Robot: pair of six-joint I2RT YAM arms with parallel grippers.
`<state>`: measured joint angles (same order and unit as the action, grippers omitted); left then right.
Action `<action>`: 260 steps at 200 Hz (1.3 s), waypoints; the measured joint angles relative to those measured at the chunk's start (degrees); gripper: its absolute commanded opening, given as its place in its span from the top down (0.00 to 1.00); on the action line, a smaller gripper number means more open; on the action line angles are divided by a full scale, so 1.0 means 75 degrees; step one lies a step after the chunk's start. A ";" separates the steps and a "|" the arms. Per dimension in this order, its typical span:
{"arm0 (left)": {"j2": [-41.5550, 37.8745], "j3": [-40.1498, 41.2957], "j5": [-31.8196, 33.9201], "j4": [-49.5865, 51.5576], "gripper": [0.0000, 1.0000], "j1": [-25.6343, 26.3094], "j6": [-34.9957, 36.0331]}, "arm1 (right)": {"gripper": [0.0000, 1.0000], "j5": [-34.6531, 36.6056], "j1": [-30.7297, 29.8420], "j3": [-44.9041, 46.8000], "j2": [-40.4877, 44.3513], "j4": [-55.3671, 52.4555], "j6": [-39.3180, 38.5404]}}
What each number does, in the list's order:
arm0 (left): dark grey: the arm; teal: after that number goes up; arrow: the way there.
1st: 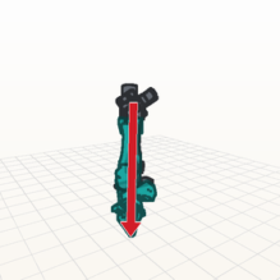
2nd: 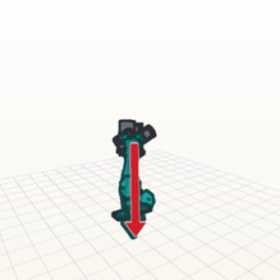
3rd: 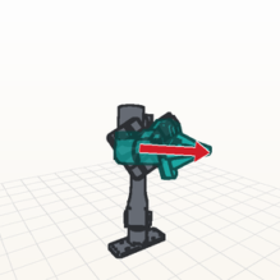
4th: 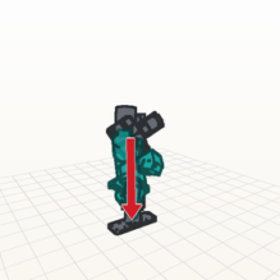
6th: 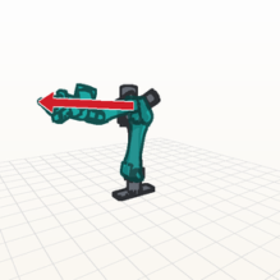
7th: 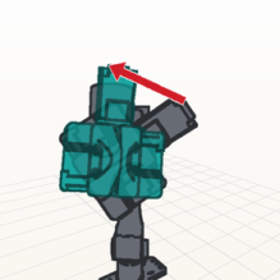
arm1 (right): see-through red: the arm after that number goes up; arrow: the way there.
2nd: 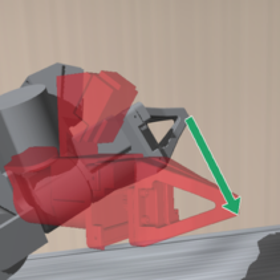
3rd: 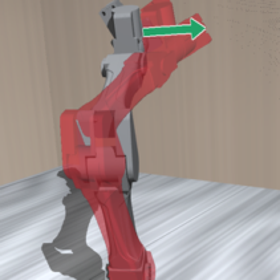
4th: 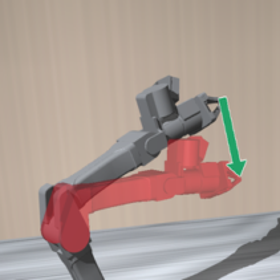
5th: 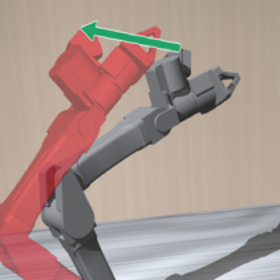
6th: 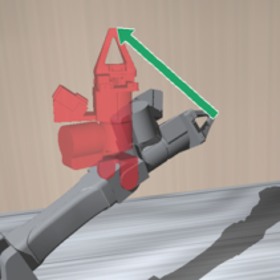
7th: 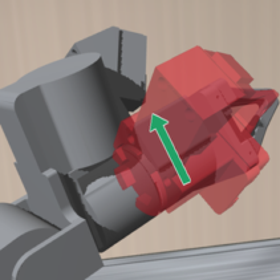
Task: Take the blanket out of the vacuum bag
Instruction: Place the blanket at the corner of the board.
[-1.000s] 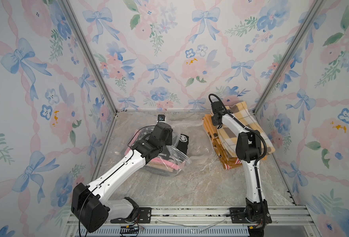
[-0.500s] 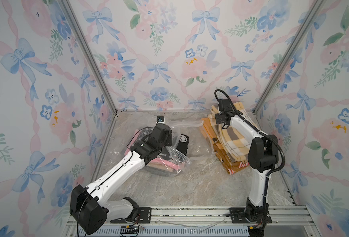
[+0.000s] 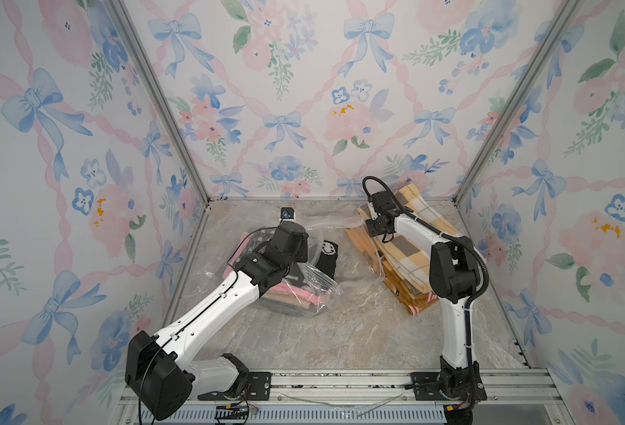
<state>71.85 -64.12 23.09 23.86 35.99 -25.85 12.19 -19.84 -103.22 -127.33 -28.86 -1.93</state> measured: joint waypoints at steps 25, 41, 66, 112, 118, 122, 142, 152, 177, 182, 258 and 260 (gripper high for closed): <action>0.0020 0.0000 -0.0003 0.0000 1.00 0.0000 0.0000 | 0.16 0.0029 -0.0070 -0.0137 -0.0050 -0.0093 0.0140; 0.0029 0.0000 -0.0003 -0.0003 1.00 0.0000 0.0000 | 0.22 0.0020 -0.0006 -0.0393 -0.0178 -0.0300 0.0294; 0.0035 -0.0003 -0.0003 -0.0006 1.00 0.0000 0.0000 | 0.44 -0.0035 0.0216 -0.1090 -0.0525 -0.0799 0.0720; 0.0117 -0.0026 -0.0003 -0.0012 1.00 0.0000 0.0006 | 0.44 -0.0431 0.1049 -0.3191 -0.1647 -0.1480 0.1326; 0.0117 -0.0038 -0.0003 -0.0012 1.00 0.0000 0.0006 | 0.43 -0.0437 0.1172 -0.3453 -0.1792 -0.1536 0.1364; 0.0117 -0.0041 0.0000 -0.0015 1.00 0.0000 0.0006 | 0.42 -0.0443 0.1250 -0.3602 -0.1868 -0.1545 0.1381; 0.0117 -0.0082 -0.0003 -0.0006 1.00 0.0000 0.0009 | 0.25 -0.0574 0.1536 -0.3952 -0.2014 -0.1559 0.1440; 0.0117 -0.0111 -0.0003 -0.0006 1.00 0.0000 0.0009 | 0.17 -0.0796 0.1620 -0.3960 -0.1988 -0.1530 0.1440; 0.0117 -0.0134 -0.0003 -0.0009 1.00 0.0035 0.0009 | 0.04 -0.1574 0.1731 -0.2830 -0.1311 -0.0915 0.1515; 0.0117 -0.0137 -0.0003 -0.0006 1.00 0.0047 0.0009 | 0.04 -0.1722 0.1731 -0.2419 -0.1049 -0.0746 0.1515; 0.0300 -0.0172 -0.0009 -0.0085 1.00 0.0283 0.0006 | 0.11 -0.3328 0.2585 0.2710 0.3722 0.0286 0.2486; 0.0321 -0.0184 -0.0009 -0.0085 1.00 0.0291 0.0006 | 0.12 -0.3354 0.2623 0.2853 0.3789 0.0315 0.2506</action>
<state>74.26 -65.49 23.03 23.22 38.17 -25.80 -12.97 -0.16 -81.82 -98.91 -26.50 16.86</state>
